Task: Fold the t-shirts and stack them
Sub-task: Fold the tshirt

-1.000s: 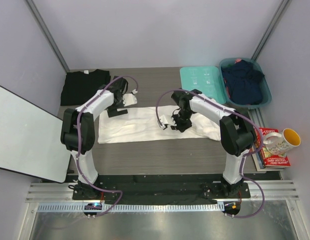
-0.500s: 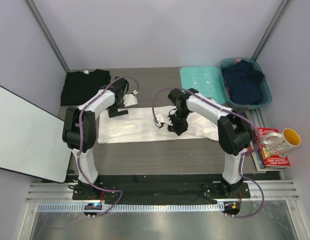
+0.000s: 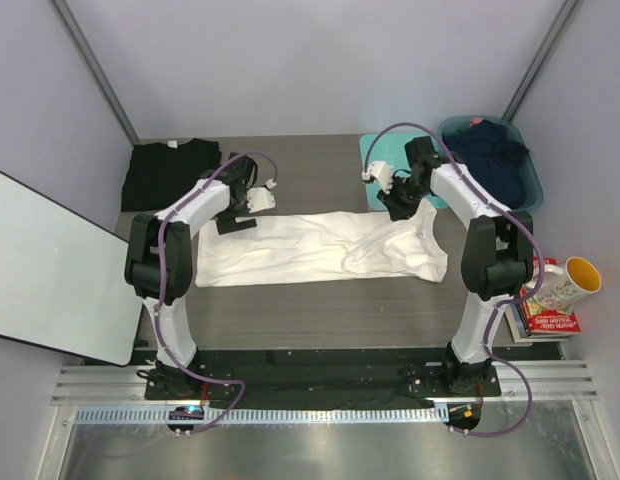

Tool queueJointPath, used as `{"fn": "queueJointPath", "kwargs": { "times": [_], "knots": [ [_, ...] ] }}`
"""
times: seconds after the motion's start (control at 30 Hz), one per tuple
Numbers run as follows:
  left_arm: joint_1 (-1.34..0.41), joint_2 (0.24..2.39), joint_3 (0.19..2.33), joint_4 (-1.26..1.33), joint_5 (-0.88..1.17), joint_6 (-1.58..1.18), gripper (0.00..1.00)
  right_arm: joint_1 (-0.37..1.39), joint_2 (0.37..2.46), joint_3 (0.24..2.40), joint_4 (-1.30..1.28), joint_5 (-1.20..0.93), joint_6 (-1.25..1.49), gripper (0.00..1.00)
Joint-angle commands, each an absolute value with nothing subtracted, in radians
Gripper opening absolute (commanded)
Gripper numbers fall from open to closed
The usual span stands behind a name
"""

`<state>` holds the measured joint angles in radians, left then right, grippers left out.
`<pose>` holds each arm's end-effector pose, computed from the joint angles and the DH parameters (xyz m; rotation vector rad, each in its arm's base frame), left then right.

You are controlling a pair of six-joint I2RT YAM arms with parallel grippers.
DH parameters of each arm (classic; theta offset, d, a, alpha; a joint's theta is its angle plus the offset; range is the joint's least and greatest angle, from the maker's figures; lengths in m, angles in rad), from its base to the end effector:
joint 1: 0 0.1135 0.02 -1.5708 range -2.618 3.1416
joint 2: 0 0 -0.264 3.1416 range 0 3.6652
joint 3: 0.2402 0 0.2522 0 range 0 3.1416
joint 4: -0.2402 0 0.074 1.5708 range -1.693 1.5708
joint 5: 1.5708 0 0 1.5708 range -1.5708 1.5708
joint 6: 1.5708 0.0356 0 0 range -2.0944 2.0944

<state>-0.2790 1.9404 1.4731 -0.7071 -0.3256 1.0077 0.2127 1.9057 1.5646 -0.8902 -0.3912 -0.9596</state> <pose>0.3903 -0.1000 0.2035 1.6167 2.3113 0.6344 0.3816 0.0963 0.2366 -1.5513 2.1726 0.3253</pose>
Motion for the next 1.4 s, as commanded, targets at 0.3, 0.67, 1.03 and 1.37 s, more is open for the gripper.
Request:
{"fn": "queueJointPath", "kwargs": {
  "times": [0.3, 0.67, 1.03, 1.37],
  "knots": [
    [-0.265, 2.055, 1.519, -0.680, -0.336, 1.089, 0.00, 0.112, 2.029, 1.652, -0.778, -0.308, -0.914, 0.01],
    [-0.255, 2.209, 1.730, -0.782, -0.311, 1.124, 0.00, 0.031, 2.135, 1.739, -0.727, -0.207, -0.917, 0.01],
    [-0.239, 2.217, 1.933, -1.075, -0.173, 1.094, 0.00, 0.012, 2.204, 1.789, -0.727, -0.198, -0.919, 0.01],
    [-0.235, 2.190, 1.890, -1.197, -0.133, 1.060, 0.00, 0.014, 2.230, 1.796, -0.732, -0.196, -0.931, 0.01]
  ]
}}
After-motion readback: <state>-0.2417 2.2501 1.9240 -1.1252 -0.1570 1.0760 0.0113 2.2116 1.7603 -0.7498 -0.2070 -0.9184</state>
